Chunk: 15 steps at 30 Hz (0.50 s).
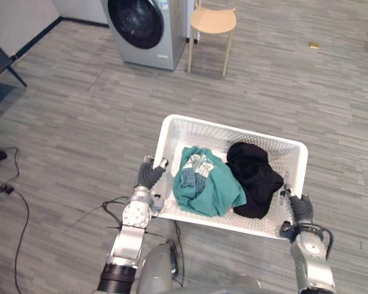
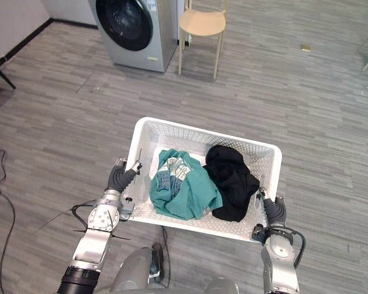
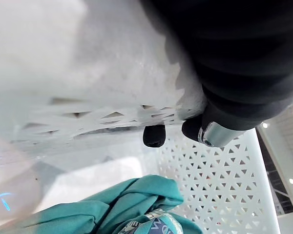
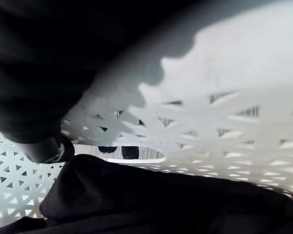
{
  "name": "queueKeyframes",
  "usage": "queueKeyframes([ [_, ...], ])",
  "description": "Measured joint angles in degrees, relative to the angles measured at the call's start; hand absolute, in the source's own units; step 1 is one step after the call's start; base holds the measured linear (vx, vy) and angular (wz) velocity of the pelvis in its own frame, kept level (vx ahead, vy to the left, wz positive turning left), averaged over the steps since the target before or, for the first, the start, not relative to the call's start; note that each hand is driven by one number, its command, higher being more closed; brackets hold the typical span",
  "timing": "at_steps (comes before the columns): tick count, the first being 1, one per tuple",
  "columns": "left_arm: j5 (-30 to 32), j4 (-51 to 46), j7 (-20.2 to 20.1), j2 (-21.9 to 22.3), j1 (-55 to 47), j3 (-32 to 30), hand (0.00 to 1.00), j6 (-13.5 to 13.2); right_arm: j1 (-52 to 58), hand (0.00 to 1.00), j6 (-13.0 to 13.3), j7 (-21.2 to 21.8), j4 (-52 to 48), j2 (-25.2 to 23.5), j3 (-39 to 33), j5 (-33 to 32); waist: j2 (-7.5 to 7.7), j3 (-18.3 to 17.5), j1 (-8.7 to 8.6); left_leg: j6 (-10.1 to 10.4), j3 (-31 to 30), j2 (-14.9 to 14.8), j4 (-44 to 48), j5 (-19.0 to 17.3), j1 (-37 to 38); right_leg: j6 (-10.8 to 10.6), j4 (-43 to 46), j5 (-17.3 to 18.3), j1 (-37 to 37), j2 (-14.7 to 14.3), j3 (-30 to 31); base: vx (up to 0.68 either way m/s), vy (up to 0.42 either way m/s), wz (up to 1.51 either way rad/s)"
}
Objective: Pick up the laundry basket with both hands and put the clothes into the washing machine.
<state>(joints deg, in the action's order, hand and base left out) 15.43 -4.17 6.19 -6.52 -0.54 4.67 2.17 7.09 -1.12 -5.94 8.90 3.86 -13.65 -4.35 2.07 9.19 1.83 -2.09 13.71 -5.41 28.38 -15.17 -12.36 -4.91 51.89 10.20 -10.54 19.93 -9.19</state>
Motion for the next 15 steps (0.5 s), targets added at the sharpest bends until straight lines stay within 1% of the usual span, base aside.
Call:
queueKeyframes([
  [1, -0.01, -0.07, 0.12, -0.91, -0.75, -0.45, 1.00, -0.02, -0.13, 1.00, 0.00, 0.02, 0.81, -0.59, 0.80, 0.08, -0.34, 0.07, -0.19, -0.02, 0.85, 0.02, -3.38, -0.52, 5.47, 1.16, 3.15, 1.83, -2.31, -1.71, -1.03, 0.51, 0.093, -0.32],
  [2, -0.01, -0.41, 0.13, -1.32, -0.81, -0.68, 1.00, -0.07, -0.19, 1.00, 0.05, 0.03, 0.81, -1.16, 0.96, 0.38, -0.64, 0.10, -0.77, 0.06, 1.40, 0.04, -6.93, -0.63, 9.51, 2.52, 1.21, 3.04, -4.92, -3.77, -3.74, 0.48, 0.069, -0.26],
  [3, -0.01, -0.63, 0.13, -1.44, -0.73, -0.80, 1.00, -0.23, -0.36, 1.00, 0.16, 0.03, 0.79, -1.34, 0.98, 0.37, -0.73, 0.11, -1.15, 0.44, 1.59, 0.08, -8.51, -0.87, 10.99, 3.04, -0.79, 3.41, -6.54, -4.65, -5.09, 0.45, 0.033, -0.17],
  [4, -0.01, -0.78, 0.10, -1.51, -0.50, -0.79, 1.00, -0.42, -0.58, 1.00, 0.34, 0.03, 0.69, -1.27, 0.75, 0.35, -0.76, 0.13, -1.25, 0.97, 2.30, 0.09, -10.68, -1.23, 13.22, 3.59, -7.46, 3.48, -10.07, -6.51, -6.83, 0.44, 0.009, -0.14],
  [5, -0.02, -0.77, 0.09, -1.43, -0.54, -0.75, 1.00, -0.41, -0.61, 1.00, 0.34, 0.09, 0.53, -1.11, 0.67, 0.35, -0.85, 0.16, -1.42, 1.52, 2.75, -0.05, -11.73, -1.61, 14.41, 3.78, -14.81, 2.84, -12.12, -8.27, -7.03, 0.54, -0.018, -0.07],
  [6, -0.01, -0.74, 0.02, -1.42, -0.58, -0.73, 1.00, -0.39, -0.58, 1.00, 0.25, 0.16, 0.53, -1.14, 0.62, 0.36, -0.87, 0.18, -2.15, 2.74, 3.14, -0.40, -12.69, -2.35, 15.85, 3.67, -26.34, -0.35, -13.70, -10.16, -6.64, 0.46, -0.049, 0.07],
  [7, 0.00, -0.68, 0.01, -1.41, -0.60, -0.73, 1.00, -0.36, -0.58, 1.00, 0.15, 0.16, 0.54, -1.15, 0.62, 0.36, -0.91, 0.25, -2.59, 3.42, 3.13, -0.63, -12.97, -2.83, 16.71, 3.62, -31.50, -2.52, -14.07, -10.81, -6.35, 0.52, -0.107, 0.15],
  [8, 0.01, -0.26, 0.01, -1.40, -0.61, -0.67, 1.00, -0.30, -0.37, 1.00, -0.02, 0.16, 0.53, -1.12, 0.69, 0.37, -0.90, 0.30, -2.85, 4.61, 3.15, -0.71, -13.97, -3.52, 18.97, 3.27, -38.43, -6.30, -14.32, -11.65, -4.89, 0.46, -0.116, 0.16],
  [9, 0.04, -0.16, 0.00, -1.38, -0.80, -0.74, 1.00, -0.27, -0.18, 1.00, -0.24, 0.29, 0.48, -1.02, 0.77, 0.41, -0.82, 0.26, -3.53, 6.63, 2.72, -0.79, -14.47, -4.76, 21.99, 3.04, -42.75, -9.81, -14.10, -12.34, -3.89, 0.76, -0.207, 0.19],
  [10, 0.06, 0.32, 0.00, -0.73, -0.82, -0.71, 1.00, -0.27, 0.12, 1.00, -0.27, 0.34, 0.47, -0.64, 1.36, 0.41, -2.28, -0.07, -4.26, 8.99, 1.61, -2.55, -14.39, -6.27, 24.74, 5.00, -39.90, -16.22, -13.62, -13.84, -2.80, 0.66, -0.176, 0.12],
  [11, 0.19, 0.45, 0.01, -0.35, -0.80, -0.70, 1.00, -0.26, 0.20, 1.00, -0.29, 0.34, 0.45, -0.39, 1.35, 0.41, -3.16, -0.47, -4.22, 9.36, 1.32, -3.75, -14.06, -6.47, 25.20, 5.56, -37.30, -16.77, -14.15, -14.56, -2.39, 0.80, -0.240, 0.03],
  [12, 0.45, 0.51, 0.07, -0.01, -0.64, -0.63, 1.00, -0.30, 0.26, 1.00, -0.45, 0.34, -0.45, 0.25, 1.30, 0.40, -4.75, -1.00, -4.19, 9.50, -0.19, -6.02, -10.30, -6.38, 25.14, 6.67, -30.48, -13.73, -15.66, -16.10, -2.84, 0.54, -0.179, -0.11],
  [13, 0.44, 0.54, 0.13, 0.64, -0.56, -0.72, 1.00, -0.33, 0.41, 1.00, -0.59, 0.35, -1.53, 0.92, 1.36, 0.41, -5.78, -1.03, -4.12, 10.87, -1.25, -8.39, -4.67, -5.37, 23.82, 7.51, -27.12, -10.74, -15.50, -17.41, -3.73, 0.66, -0.252, -0.13],
  [14, 0.43, 0.88, 0.18, 1.72, -0.57, -1.12, 1.00, -0.38, 0.45, 1.00, -0.70, 0.37, -2.22, 1.27, 1.49, 0.41, -6.47, -0.98, -3.96, 9.73, -3.40, -11.58, 7.64, -0.87, 19.75, 8.81, -24.37, -7.22, -13.75, -19.17, -4.65, 0.79, -0.309, -0.05],
  [15, 0.10, 2.50, 0.24, 2.50, -0.57, -1.91, 1.00, -0.47, 1.27, 1.00, -1.54, 0.27, -3.70, 1.81, 1.70, 0.41, -7.09, -0.82, -3.61, 5.81, -4.50, -16.80, 24.90, 11.39, 12.24, 9.91, -25.76, -4.25, -8.44, -21.23, -6.02, 0.76, -0.294, 0.05],
])
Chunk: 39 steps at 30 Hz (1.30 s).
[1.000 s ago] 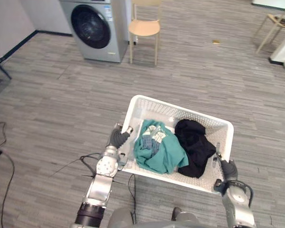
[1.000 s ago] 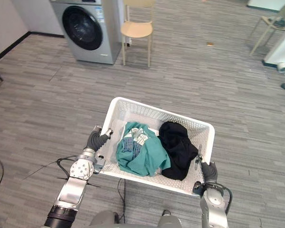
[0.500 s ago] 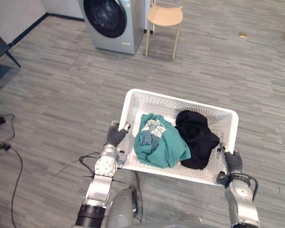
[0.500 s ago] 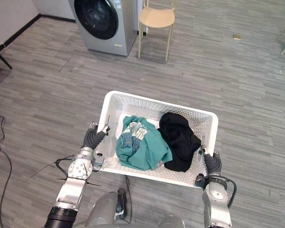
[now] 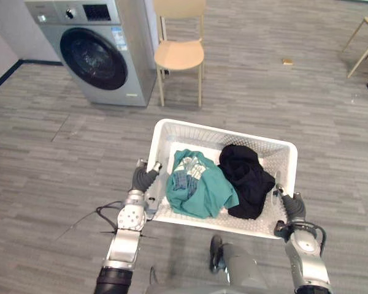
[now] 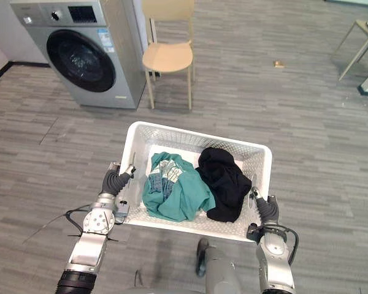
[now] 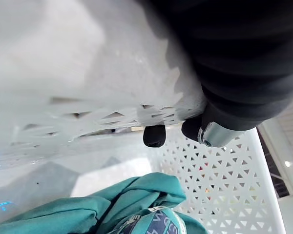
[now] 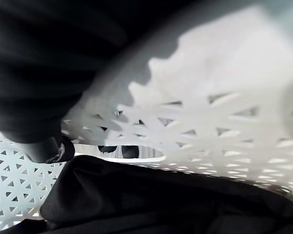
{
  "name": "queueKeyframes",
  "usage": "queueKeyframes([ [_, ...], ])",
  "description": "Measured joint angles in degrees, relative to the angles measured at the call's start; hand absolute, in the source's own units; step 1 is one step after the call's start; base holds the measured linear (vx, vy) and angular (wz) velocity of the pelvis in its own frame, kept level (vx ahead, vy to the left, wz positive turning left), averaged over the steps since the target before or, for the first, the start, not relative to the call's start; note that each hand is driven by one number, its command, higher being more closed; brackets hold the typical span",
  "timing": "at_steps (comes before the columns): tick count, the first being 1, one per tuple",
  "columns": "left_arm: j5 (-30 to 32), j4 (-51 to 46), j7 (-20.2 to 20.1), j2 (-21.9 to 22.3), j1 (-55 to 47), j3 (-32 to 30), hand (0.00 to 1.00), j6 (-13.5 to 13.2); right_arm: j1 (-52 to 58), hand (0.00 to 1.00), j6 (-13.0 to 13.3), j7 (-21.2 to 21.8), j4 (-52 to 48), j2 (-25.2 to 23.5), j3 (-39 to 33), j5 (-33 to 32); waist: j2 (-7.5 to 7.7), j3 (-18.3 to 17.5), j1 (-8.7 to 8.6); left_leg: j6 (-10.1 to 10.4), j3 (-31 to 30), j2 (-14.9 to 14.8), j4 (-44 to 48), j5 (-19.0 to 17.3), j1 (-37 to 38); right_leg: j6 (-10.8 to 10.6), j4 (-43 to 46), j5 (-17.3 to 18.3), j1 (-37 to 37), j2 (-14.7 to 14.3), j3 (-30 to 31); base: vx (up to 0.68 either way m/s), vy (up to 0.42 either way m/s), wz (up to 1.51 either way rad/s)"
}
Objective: Pick up the laundry basket with both hands and put the clothes into the washing machine.
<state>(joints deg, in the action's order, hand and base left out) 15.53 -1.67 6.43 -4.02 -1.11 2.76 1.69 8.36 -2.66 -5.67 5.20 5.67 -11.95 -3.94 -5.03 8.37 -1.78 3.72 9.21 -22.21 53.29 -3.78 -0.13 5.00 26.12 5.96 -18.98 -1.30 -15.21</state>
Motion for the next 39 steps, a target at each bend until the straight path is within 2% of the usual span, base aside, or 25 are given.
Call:
queueKeyframes([
  [3, -1.10, 0.45, -0.01, 1.14, -0.50, 0.08, 1.00, -0.44, 2.39, 1.00, -0.13, -1.03, -3.21, 0.45, 0.03, 0.00, 0.09, 0.34, 1.23, -3.07, 0.40, -4.01, 17.36, -1.81, -9.95, 1.04, -4.15, 2.35, 8.25, -2.19, -0.26, 0.56, -0.172, 0.06],
  [4, -1.58, 0.40, -0.01, 1.08, -0.62, 0.07, 1.00, -1.20, 3.46, 1.00, -0.12, -1.69, -5.37, 0.48, 0.08, 0.00, 0.43, 0.49, 1.79, -4.79, 0.89, -2.62, 19.06, -3.33, -14.30, 1.23, -6.65, 3.00, 12.14, -2.12, -0.19, 0.53, -0.095, 0.01],
  [6, -2.27, -0.53, 0.00, 1.43, -0.64, -0.19, 1.00, -2.26, 3.25, 1.00, -0.12, -1.87, -6.89, 0.53, 0.09, -0.03, 0.54, 0.50, 3.02, -3.68, 2.66, 0.36, 14.43, -6.68, -20.22, 0.69, -10.66, 3.49, 16.76, -2.03, 0.37, 0.50, -0.067, -0.01],
  [9, -2.48, -0.83, -0.03, 1.61, -0.92, -0.99, 1.00, -2.53, 2.76, 1.00, -0.13, -1.85, -7.05, 0.76, 0.73, -0.04, 1.42, 0.93, 4.40, -2.28, 3.69, 6.24, -10.44, -7.87, -23.63, -0.71, -15.90, 4.57, 23.43, -1.25, 0.56, 0.46, 0.018, 0.08],
  [11, -2.46, -2.82, 0.13, 2.16, -2.56, -1.27, 1.00, -2.54, 1.88, 1.00, -0.12, -1.78, -7.08, 1.73, 1.03, 0.05, 1.41, 0.62, 4.84, 2.35, 1.50, 10.57, -34.15, -4.43, -23.60, -3.38, -17.21, 7.48, 26.24, -0.58, 0.42, 0.54, 0.151, 0.09],
  [12, -2.43, -3.05, 0.14, 2.18, -2.73, -1.24, 1.00, -2.56, 1.83, 1.00, -0.12, -1.78, -7.08, 1.72, 0.97, 0.05, 1.45, 0.63, 5.46, 2.30, 1.48, 11.04, -35.58, -2.25, -23.70, -4.20, -17.03, 8.43, 27.03, -0.31, 0.74, 0.48, 0.185, -0.18],
  [13, -2.45, -3.04, 0.16, 2.19, -3.07, -1.21, 1.00, -2.47, 1.84, 1.00, -0.13, -1.75, -7.06, 1.44, 0.96, 0.13, 2.30, 0.14, 6.35, 0.60, 0.90, 12.53, -34.09, 1.18, -22.91, -6.10, -15.46, 10.52, 28.07, 1.53, 1.61, 0.53, 0.238, -0.25],
  [15, -2.46, -2.96, 0.17, 2.26, -3.14, -1.48, 1.00, -2.25, 1.75, 1.00, -0.13, -1.64, -7.03, 1.36, 1.25, 0.20, 3.67, 0.19, 6.38, -2.47, 0.47, 14.63, -30.51, 1.54, -22.14, -9.85, -3.63, 13.07, 25.12, 5.12, 2.84, 0.61, 0.270, -0.19],
  [16, -2.45, -2.96, 0.13, 1.59, -3.35, -2.00, 1.00, -2.20, 1.80, 1.00, -0.15, -1.54, -6.65, 0.17, 1.22, 0.78, 5.67, 0.55, 6.51, -4.78, 2.35, 15.64, -28.19, -0.40, -20.05, -11.47, 11.48, 12.40, 20.05, 9.00, 4.26, 0.59, 0.223, -0.12],
  [17, -2.44, -2.95, 0.09, 0.60, -3.74, -2.41, 1.00, -2.07, 1.80, 1.00, -0.20, -1.45, -6.11, -1.10, 1.22, 1.71, 7.85, 0.37, 5.81, -6.09, 3.30, 17.56, -26.38, -4.12, -17.62, -14.12, 24.91, 6.13, 14.98, 13.16, 4.82, 0.60, 0.191, -0.05],
  [18, -2.43, -2.95, 0.09, 0.15, -3.95, -2.46, 1.00, -1.98, 1.82, 1.00, -0.20, -1.40, -5.85, -1.85, 1.28, 2.14, 8.26, 0.26, 5.51, -6.67, 3.27, 18.09, -25.72, -5.87, -16.22, -13.22, 30.05, 3.34, 13.23, 14.67, 4.78, 0.61, 0.152, 0.03],
  [20, -2.41, -3.02, 0.16, -1.00, -4.18, -2.56, 1.00, -1.87, 1.91, 1.00, -0.21, -1.06, -5.16, -3.22, 1.38, 2.80, 7.57, 0.45, 5.13, -6.94, 2.95, 18.05, -25.66, -10.51, -10.19, -9.04, 38.54, 5.76, 7.97, 15.32, 4.40, 0.65, 0.129, -0.03],
  [22, -2.40, -3.29, 0.16, -1.26, -4.19, -2.56, 1.00, -1.89, 1.84, 1.00, -0.20, -1.06, -5.13, -3.46, 1.59, 2.81, 7.08, 0.37, 4.25, -6.73, 2.66, 17.85, -28.68, -11.91, -4.76, -6.96, 34.68, 8.17, 4.22, 14.02, 3.25, 0.50, 0.054, 0.18],
  [25, -2.41, -3.48, 0.15, -1.21, -4.16, -2.45, 1.00, -2.05, 1.60, 1.00, -0.18, -0.80, -5.16, -3.17, 1.23, 2.80, 6.28, -0.13, 2.91, -5.49, 2.09, 16.44, -32.26, -12.58, 0.80, -6.18, 14.34, 8.55, -1.70, 11.33, 0.62, 0.60, -0.048, 0.31],
  [27, -2.39, -3.39, 0.11, -1.23, -4.08, -2.36, 1.00, -2.04, 1.63, 1.00, -0.19, -0.80, -5.11, -3.10, 1.05, 2.78, 6.14, -0.25, 2.23, -5.25, 2.13, 15.51, -33.15, -12.71, 3.55, -6.09, -2.49, 3.55, -2.95, 9.79, 1.11, 0.53, -0.124, 0.31],
  [28, -2.31, -3.29, 0.12, -1.17, -4.06, -2.30, 1.00, -2.06, 1.65, 1.00, -0.19, -0.80, -5.11, -2.87, 1.06, 2.78, 6.26, -0.35, 2.00, -3.41, 1.69, 15.14, -33.55, -13.75, 6.14, -6.54, -10.88, -0.43, -2.75, 8.89, 1.34, 0.68, -0.197, 0.34],
  [29, -2.01, -2.80, 0.18, -0.99, -4.03, -2.31, 1.00, -2.08, 1.94, 1.00, -0.20, -0.86, -5.05, -2.82, 1.26, 2.79, 6.26, -0.62, 1.48, -0.01, 0.05, 14.59, -33.24, -15.87, 9.07, -6.13, -13.00, -6.30, -2.15, 8.13, 2.77, 0.70, -0.221, 0.40],
  [30, -1.90, -2.06, 0.20, -0.65, -4.06, -2.31, 1.00, -2.04, 2.42, 1.00, -0.22, -0.87, -4.93, -2.82, 1.32, 2.79, 5.43, -1.12, 1.13, 0.91, -0.98, 13.91, -32.84, -16.47, 9.98, -5.24, -11.67, -10.01, -1.57, 7.39, 3.18, 0.70, -0.230, 0.44],
  [31, -1.66, -0.42, 0.20, 0.23, -4.00, -2.08, 1.00, -1.97, 3.50, 1.00, -0.45, -0.87, -4.84, -2.52, 1.18, 2.81, 3.06, -2.52, 0.95, 1.39, -2.84, 11.06, -29.98, -16.30, 10.49, -3.99, -7.04, -9.44, -1.47, 5.71, 2.52, 0.69, -0.226, 0.15],
  [32, -1.28, -0.24, 0.19, 1.05, -4.18, -1.66, 1.00, -1.94, 3.52, 1.00, -0.72, -0.86, -4.84, -1.60, 1.32, 2.76, 1.04, -3.23, 1.24, 3.38, -4.26, 8.26, -23.25, -13.61, 8.84, -2.94, -3.64, -6.40, -0.70, 3.46, 1.54, 0.80, -0.271, -0.06],
  [33, -1.29, -0.22, 0.22, 1.27, -4.16, -1.89, 1.00, -1.93, 3.22, 1.00, -0.72, -0.85, -4.86, -1.42, 1.33, 2.74, 0.67, -3.22, 1.30, 3.60, -4.74, 7.31, -18.50, -10.97, 7.42, -2.43, -2.66, -4.81, -0.05, 2.61, 1.44, 0.77, -0.277, -0.38],
  [34, -1.29, -0.07, 0.20, 1.70, -4.03, -2.45, 1.00, -1.92, 3.16, 1.00, -0.74, -0.89, -5.02, -1.65, 1.64, 2.68, 0.18, -3.19, 1.30, 3.38, -4.95, 4.91, -7.50, -0.98, 2.72, -1.09, -2.79, -2.67, 2.76, 0.88, 1.37, 0.61, -0.224, -0.34],
  [35, -1.31, 0.17, 0.18, 1.64, -4.08, -2.29, 1.00, -1.98, 3.82, 1.00, -0.75, -1.14, -5.65, -1.42, 1.49, 2.53, -0.36, -3.08, 1.76, 3.17, -4.56, 1.54, 3.61, 4.62, -1.99, -0.67, -5.82, -1.72, 7.33, -1.01, 1.41, 0.58, -0.181, -0.31],
  [37, -1.36, 0.14, 0.16, 2.08, -4.00, -1.86, 1.00, -2.30, 5.18, 1.00, -0.74, -2.05, -7.64, -1.28, 1.21, 2.41, -0.16, -2.84, 2.77, -1.23, -3.50, -0.92, 15.36, 0.15, -9.13, -0.28, -10.97, -1.47, 14.06, -2.75, 2.39, 0.56, -0.122, -0.28],
  [39, -1.54, -0.05, 0.19, 2.07, -3.70, -2.12, 1.00, -2.95, 5.42, 1.00, -0.68, -2.09, -9.03, -1.23, 1.20, 2.27, 0.98, -2.51, 3.10, -1.66, -0.59, 0.14, 12.46, -5.62, -15.87, -0.26, -15.10, -1.45, 19.27, -2.23, 3.27, 0.54, -0.058, -0.29],
])
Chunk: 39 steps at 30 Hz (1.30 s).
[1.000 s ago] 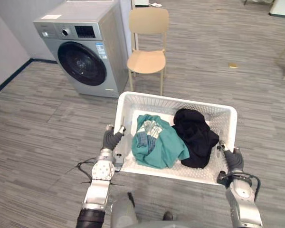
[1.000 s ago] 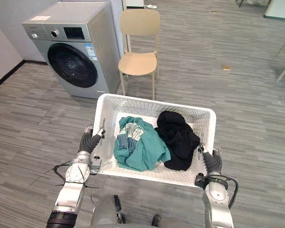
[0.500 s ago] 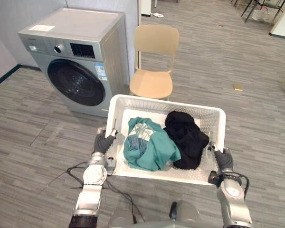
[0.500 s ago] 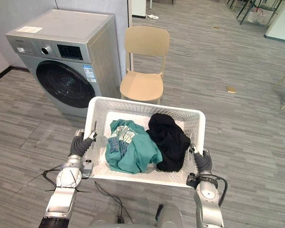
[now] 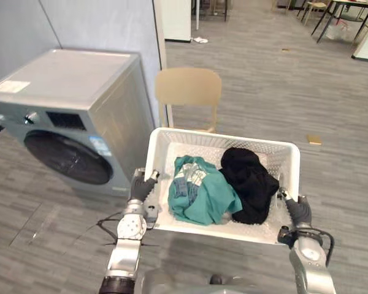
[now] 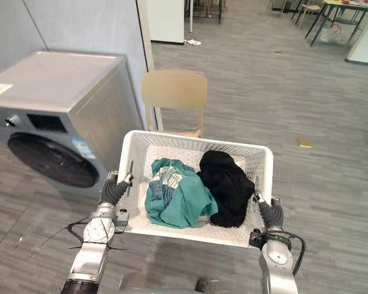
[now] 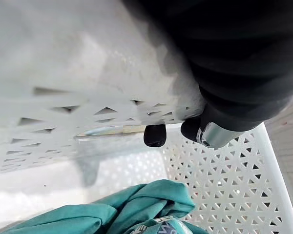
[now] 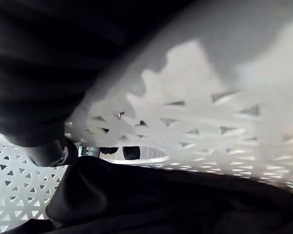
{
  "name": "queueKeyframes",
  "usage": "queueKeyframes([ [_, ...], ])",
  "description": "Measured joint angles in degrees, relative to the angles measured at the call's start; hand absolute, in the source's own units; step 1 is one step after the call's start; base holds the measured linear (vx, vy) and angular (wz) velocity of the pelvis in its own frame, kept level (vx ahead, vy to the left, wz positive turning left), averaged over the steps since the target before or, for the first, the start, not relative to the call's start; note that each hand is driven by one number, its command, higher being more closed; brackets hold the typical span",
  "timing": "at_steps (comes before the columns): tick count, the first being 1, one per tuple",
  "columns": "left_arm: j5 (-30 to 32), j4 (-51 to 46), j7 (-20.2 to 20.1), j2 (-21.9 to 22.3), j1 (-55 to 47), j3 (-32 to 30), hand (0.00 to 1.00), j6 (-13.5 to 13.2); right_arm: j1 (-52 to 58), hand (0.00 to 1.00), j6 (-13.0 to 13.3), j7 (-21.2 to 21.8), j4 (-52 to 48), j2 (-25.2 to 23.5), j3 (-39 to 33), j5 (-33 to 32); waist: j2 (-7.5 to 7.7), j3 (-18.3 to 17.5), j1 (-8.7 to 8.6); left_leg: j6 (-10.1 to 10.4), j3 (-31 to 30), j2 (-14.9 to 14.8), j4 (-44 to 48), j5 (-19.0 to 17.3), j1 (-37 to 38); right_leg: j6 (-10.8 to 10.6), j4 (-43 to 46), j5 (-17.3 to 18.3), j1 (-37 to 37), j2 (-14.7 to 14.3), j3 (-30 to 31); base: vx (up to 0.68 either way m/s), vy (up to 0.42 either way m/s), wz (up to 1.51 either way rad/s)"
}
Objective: Pick up the laundry basket with both hands and put the clothes into the washing machine.
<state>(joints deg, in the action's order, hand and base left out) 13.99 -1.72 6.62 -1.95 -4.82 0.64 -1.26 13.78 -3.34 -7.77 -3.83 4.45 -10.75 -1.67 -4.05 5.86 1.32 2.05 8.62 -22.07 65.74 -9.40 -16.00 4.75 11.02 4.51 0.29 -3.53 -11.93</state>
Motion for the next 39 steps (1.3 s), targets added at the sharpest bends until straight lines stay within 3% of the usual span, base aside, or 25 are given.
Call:
queueKeyframes([
  [2, 0.02, 0.02, -0.04, -0.02, 0.32, -0.16, 1.00, 0.10, -0.13, 1.00, -0.03, -0.05, -0.01, -0.16, -0.01, -0.05, 0.20, 0.49, 0.86, 0.42, 1.72, 0.49, -7.25, -1.89, -3.08, -0.18, -2.56, 0.11, 2.90, 0.18, 1.10, 0.41, 0.043, -0.27],
  [3, 0.07, -0.01, -0.12, 0.02, 0.36, -0.14, 1.00, 0.13, -0.02, 1.00, -0.01, -0.01, 0.00, -0.08, 0.02, -0.09, 0.97, 0.46, 1.11, 1.41, 3.55, 3.73, -25.15, -1.24, -2.79, -2.35, -4.04, 1.55, 4.79, 1.92, 0.65, 0.37, 0.120, -0.12],
  [5, 0.15, -0.04, -0.15, 0.65, 0.48, -0.11, 1.00, 0.18, -0.11, 1.00, 0.15, -0.01, 0.01, 0.62, -0.24, -0.25, 1.09, 0.77, 0.97, 3.34, 4.01, 6.24, -40.39, 0.63, -2.06, -3.58, -4.40, 3.14, 5.64, 2.93, 0.23, 0.35, 0.202, 0.03],
  [6, 0.20, 0.04, -0.19, 1.15, 0.13, -0.15, 1.00, 0.45, -0.22, 1.00, 0.13, 0.02, 0.51, 0.76, -0.32, -0.33, -0.28, 0.49, 1.55, 3.52, 3.24, 8.37, -49.44, 7.69, -1.10, -5.95, -2.87, 5.86, 6.74, 3.85, 0.70, 0.34, 0.271, -0.08],
  [8, 0.17, 0.00, -0.10, 0.50, -0.21, -0.36, 1.00, 0.46, -0.15, 1.00, 0.12, 0.15, 0.75, 0.50, 0.14, -0.26, 1.02, 0.59, 1.97, 1.53, 3.63, 10.32, -49.17, 10.56, 0.11, -7.63, -2.04, 7.75, 7.56, 5.78, 1.25, 0.30, 0.230, -0.04],
  [9, 0.18, -0.33, -0.11, -0.26, -0.12, -0.78, 1.00, 0.62, -0.18, 1.00, 0.13, 0.21, 0.94, -0.53, 0.55, -0.24, 2.92, 0.55, 1.99, -1.08, 3.47, 12.66, -46.67, 8.30, -0.40, -8.83, -0.44, 9.71, 7.72, 8.49, 1.07, 0.38, 0.225, 0.15],
  [10, 0.18, -0.46, -0.13, -0.43, -0.12, -0.95, 1.00, 0.75, -0.54, 1.00, 0.13, 0.27, 1.36, -0.89, 0.53, 0.06, 4.12, 0.67, 2.08, -1.83, 4.11, 14.06, -44.12, 5.34, -0.62, -10.42, 4.64, 11.12, 6.53, 10.51, 1.15, 0.40, 0.210, 0.10],
  [11, 0.18, -0.45, -0.13, -0.43, -0.37, -1.08, 1.00, 0.89, -1.06, 1.00, 0.13, 0.34, 2.24, -0.90, 0.52, 0.23, 4.13, 0.69, 2.50, -2.50, 4.68, 14.21, -43.18, 4.20, -0.39, -10.77, 9.52, 11.33, 4.49, 11.43, 1.46, 0.38, 0.215, -0.14],
  [13, 0.17, -0.46, -0.10, -1.74, -1.40, -1.90, 1.00, 1.28, -3.17, 1.00, 0.12, 0.58, 6.38, -1.37, 1.51, 0.31, 5.08, 1.34, 2.77, -3.58, 6.27, 15.39, -43.05, 0.94, 3.29, -13.91, 28.73, 9.47, -3.36, 15.96, 2.33, 0.36, 0.222, -0.21],
  [15, 0.22, -0.48, -0.14, -3.00, -2.11, -2.51, 1.00, 2.36, -3.44, 1.00, 0.10, 0.60, 8.89, -2.56, 2.74, 0.32, 5.12, 1.38, 2.66, -4.18, 6.50, 15.63, -44.93, 0.21, 7.25, -11.65, 32.99, 10.57, -6.28, 16.94, 1.02, 0.33, 0.130, -0.01],
  [16, 0.21, -0.80, -0.13, -3.34, -3.05, -2.98, 1.00, 2.29, -3.40, 1.00, 0.10, 0.76, 9.14, -2.99, 3.48, 0.34, 5.10, 1.29, 2.57, -4.08, 6.81, 15.48, -46.57, 0.28, 9.25, -10.52, 29.73, 11.05, -7.74, 16.51, 0.20, 0.38, 0.068, 0.07],
  [19, 0.15, -1.05, -0.13, -3.33, -3.18, -3.58, 1.00, 2.09, -4.18, 1.00, 0.07, 1.28, 9.20, -2.73, 3.72, 0.34, 5.14, 1.26, 2.64, -3.89, 6.48, 15.21, -48.71, 0.37, 10.48, -9.72, 17.79, 10.25, -12.95, 15.23, -0.65, 0.33, -0.003, 0.17],
  [20, 0.15, -0.91, -0.13, -3.32, -3.02, -3.44, 1.00, 2.07, -4.25, 1.00, 0.03, 1.36, 9.25, -2.61, 3.55, 0.34, 5.19, 1.23, 2.43, -3.65, 6.11, 15.14, -48.81, 0.52, 10.54, -8.99, 11.41, 7.54, -13.60, 14.57, -0.48, 0.33, -0.090, 0.37],
  [22, 0.16, -0.50, -0.13, -3.46, -2.84, -3.32, 1.00, 2.07, -4.17, 1.00, -0.32, 1.37, 9.26, -2.56, 3.31, 0.61, 6.27, 1.10, 1.98, -2.32, 4.85, 16.15, -48.49, 0.01, 11.20, -8.11, 2.06, -4.07, -13.00, 13.97, -0.13, 0.27, -0.138, 0.45],
  [23, 0.11, 0.50, -0.10, -3.90, -2.00, -3.29, 1.00, 1.84, -4.47, 1.00, -0.33, 1.36, 9.59, -2.05, 3.33, 0.63, 7.30, 1.28, 1.41, -0.20, 3.40, 17.19, -48.00, -1.61, 11.84, -7.75, 1.39, -8.76, -12.32, 14.43, -0.64, 0.21, -0.148, 0.32],
  [24, 0.09, 1.49, -0.04, -3.09, -1.38, -3.29, 1.00, 1.93, -5.32, 1.00, -0.36, 1.36, 10.19, -1.48, 3.38, 0.65, 6.21, 1.25, 1.68, 0.16, 2.60, 16.45, -47.44, -1.89, 11.40, -7.47, 1.12, -9.05, -12.24, 13.52, -0.73, 0.21, -0.163, 0.21],
  [27, 0.07, 5.63, 0.15, -2.34, 5.92, -2.58, 1.00, 2.02, -8.90, 1.00, -0.46, 1.05, 10.41, 1.03, 1.98, 0.69, 5.34, 2.79, 2.26, 1.36, 0.73, 12.85, -45.41, -2.57, 6.03, -5.72, -3.64, -10.49, -12.92, 9.88, -2.88, 0.08, -0.139, 0.03],
  [30, -0.91, 9.57, 1.58, -3.95, 15.60, -2.48, 1.00, 2.05, -14.79, 1.00, -0.43, -0.97, 10.40, 1.09, 0.25, 0.51, 7.31, 6.71, 1.75, 2.95, -1.88, 11.89, -44.58, -1.83, 0.44, -4.49, -6.48, -12.85, -16.27, 8.29, -4.82, -0.06, -0.093, 0.17],
  [32, -1.69, 11.01, 2.95, -4.74, 20.58, -2.63, 1.00, 2.05, -18.91, 1.00, -0.42, -2.53, 10.41, 1.21, -0.42, 0.15, 7.81, 9.49, 1.24, 3.44, -3.15, 11.71, -43.26, -1.46, -3.28, -4.08, -7.74, -14.28, -18.18, 7.87, -5.59, -0.13, -0.042, 0.13],
  [36, -2.37, 13.58, 5.23, -8.67, 30.18, -2.95, 1.00, 2.05, -26.00, 1.00, 0.04, -5.40, 10.39, 1.68, 0.00, -0.51, 7.79, 15.19, 2.76, 3.60, -3.70, 10.88, -40.50, -1.37, -8.36, -3.38, -9.26, -16.36, -21.45, 7.00, -5.60, -0.10, 0.001, -0.05],
  [39, -2.84, 13.84, 6.40, -10.76, 34.36, -3.09, 1.00, 2.03, -29.71, 1.00, 0.71, -7.07, 10.37, 1.68, 0.06, -1.24, 7.77, 17.14, 2.89, 3.73, -4.08, 10.53, -38.63, -1.27, -11.93, -3.30, -9.28, -17.01, -24.00, 6.72, -5.97, -0.09, 0.026, 0.00],
])
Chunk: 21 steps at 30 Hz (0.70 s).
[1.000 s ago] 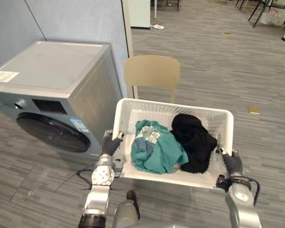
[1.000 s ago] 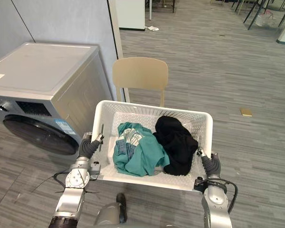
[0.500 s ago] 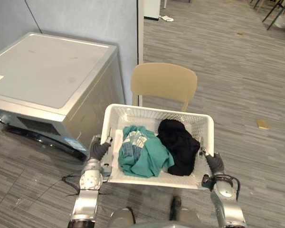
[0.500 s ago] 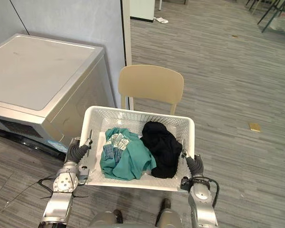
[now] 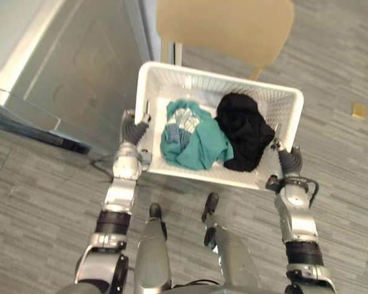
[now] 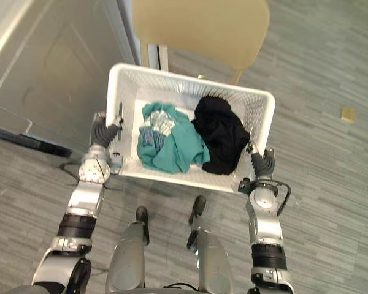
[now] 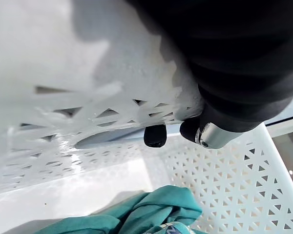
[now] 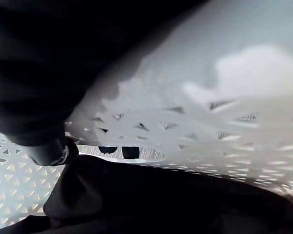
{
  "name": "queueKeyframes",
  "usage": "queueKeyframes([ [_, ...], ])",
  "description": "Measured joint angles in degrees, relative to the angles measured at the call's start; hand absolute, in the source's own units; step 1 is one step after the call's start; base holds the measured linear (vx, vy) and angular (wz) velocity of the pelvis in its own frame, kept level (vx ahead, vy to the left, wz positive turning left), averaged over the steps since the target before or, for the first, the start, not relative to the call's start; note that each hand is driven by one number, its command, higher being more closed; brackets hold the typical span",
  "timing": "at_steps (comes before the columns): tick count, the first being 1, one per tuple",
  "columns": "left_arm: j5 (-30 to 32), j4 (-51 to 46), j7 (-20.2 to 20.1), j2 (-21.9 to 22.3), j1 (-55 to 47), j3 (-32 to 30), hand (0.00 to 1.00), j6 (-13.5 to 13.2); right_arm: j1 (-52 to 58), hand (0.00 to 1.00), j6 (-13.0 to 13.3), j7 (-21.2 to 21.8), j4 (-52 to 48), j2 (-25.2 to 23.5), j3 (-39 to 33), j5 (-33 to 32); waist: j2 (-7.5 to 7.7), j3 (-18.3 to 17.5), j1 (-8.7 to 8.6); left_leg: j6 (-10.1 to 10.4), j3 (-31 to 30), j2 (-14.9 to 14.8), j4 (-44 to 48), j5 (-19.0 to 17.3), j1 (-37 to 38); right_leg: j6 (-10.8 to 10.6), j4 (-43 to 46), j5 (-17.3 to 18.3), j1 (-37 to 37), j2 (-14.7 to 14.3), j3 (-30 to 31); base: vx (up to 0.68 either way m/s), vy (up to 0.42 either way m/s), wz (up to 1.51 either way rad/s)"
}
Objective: Pick up the laundry basket with both hands and put the clothes into the washing machine.
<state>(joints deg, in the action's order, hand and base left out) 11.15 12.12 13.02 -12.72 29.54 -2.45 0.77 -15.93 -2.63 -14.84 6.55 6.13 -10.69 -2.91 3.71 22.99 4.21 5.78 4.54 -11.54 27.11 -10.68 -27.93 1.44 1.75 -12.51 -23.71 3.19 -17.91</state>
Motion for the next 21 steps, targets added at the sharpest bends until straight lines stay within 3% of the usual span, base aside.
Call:
queueKeyframes([
  [4, -1.55, 5.59, 1.55, -2.07, 9.15, 0.25, 1.00, -0.01, -5.72, 1.00, 0.02, -2.44, 0.01, 2.01, -0.07, -0.29, 0.13, 1.79, 0.84, 0.01, -1.29, -0.38, 2.50, 0.00, -5.83, -0.04, -0.90, -1.40, -3.88, -0.35, -0.64, -0.07, 0.038, 0.01],
  [12, -4.40, 5.77, 3.95, -6.54, 24.07, 3.16, 1.00, -0.03, -18.00, 1.00, 0.07, -6.30, -0.94, 6.46, -3.09, -4.47, 0.11, 5.02, 1.17, 0.03, -2.90, -2.40, 7.81, -0.01, -16.92, 0.32, 0.35, -2.02, -11.30, -1.16, -3.52, -0.05, 0.016, 0.03],
  [21, -6.06, 5.18, 4.84, -8.81, 28.21, 5.56, 1.00, -0.06, -21.46, 1.00, 0.07, -6.18, -0.56, 8.19, -4.50, -7.77, 0.12, 5.33, 1.22, 0.04, -2.90, -3.12, 9.12, -0.01, -21.13, 0.32, 1.09, -2.01, -14.65, -1.17, -4.33, 0.00, 0.000, 0.00],
])
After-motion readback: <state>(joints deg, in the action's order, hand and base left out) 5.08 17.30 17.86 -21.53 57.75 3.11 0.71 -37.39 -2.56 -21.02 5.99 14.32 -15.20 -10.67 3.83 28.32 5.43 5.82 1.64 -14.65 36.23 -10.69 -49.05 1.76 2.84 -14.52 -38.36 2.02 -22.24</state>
